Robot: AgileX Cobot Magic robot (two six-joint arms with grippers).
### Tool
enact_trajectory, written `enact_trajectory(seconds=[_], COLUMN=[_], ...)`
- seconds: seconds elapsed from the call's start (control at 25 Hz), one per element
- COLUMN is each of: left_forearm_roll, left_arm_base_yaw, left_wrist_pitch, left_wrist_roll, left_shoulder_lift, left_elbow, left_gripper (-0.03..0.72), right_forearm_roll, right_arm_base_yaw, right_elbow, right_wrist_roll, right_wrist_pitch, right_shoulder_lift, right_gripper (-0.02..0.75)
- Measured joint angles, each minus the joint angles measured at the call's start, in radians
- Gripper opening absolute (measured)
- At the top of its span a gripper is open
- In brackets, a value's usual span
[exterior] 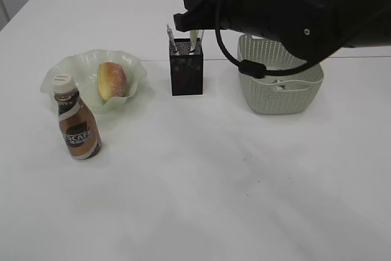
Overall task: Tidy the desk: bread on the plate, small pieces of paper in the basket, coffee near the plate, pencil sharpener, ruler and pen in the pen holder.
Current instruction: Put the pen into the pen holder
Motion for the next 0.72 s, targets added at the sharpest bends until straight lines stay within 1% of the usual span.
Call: enact_trajectory(seconds=[0.2, 0.36, 0.48, 0.72], left_forearm_roll=[0.004, 0.032, 0.051, 0.056], left_arm_base_yaw=[0.000, 0.000, 0.000, 0.000], left_wrist_pitch=[0.000, 0.000, 0.000, 0.000], left_wrist_roll=[0.000, 0.000, 0.000, 0.000], left_shoulder_lift=[0.000, 0.000, 0.000, 0.000], left_elbow=[0.000, 0.000, 0.000, 0.000], left_gripper=[0.290, 0.290, 0.290, 0.290], right_forearm_roll=[0.000, 0.001, 0.007, 0.026], right_arm_base_yaw=[0.000, -0.002, -0.004, -0.008], right_elbow=[-0.133, -0.219, -0.246, -0.250], right_wrist_roll=[-0.063, -0.113, -0.119, -0.123], right_wrist_pitch=[-0.007, -0.007, -0.004, -0.009], right_shoulder_lift=[0.097, 0.174, 0.201, 0.206], right_gripper=[0.073, 0.073, 0.073, 0.073])
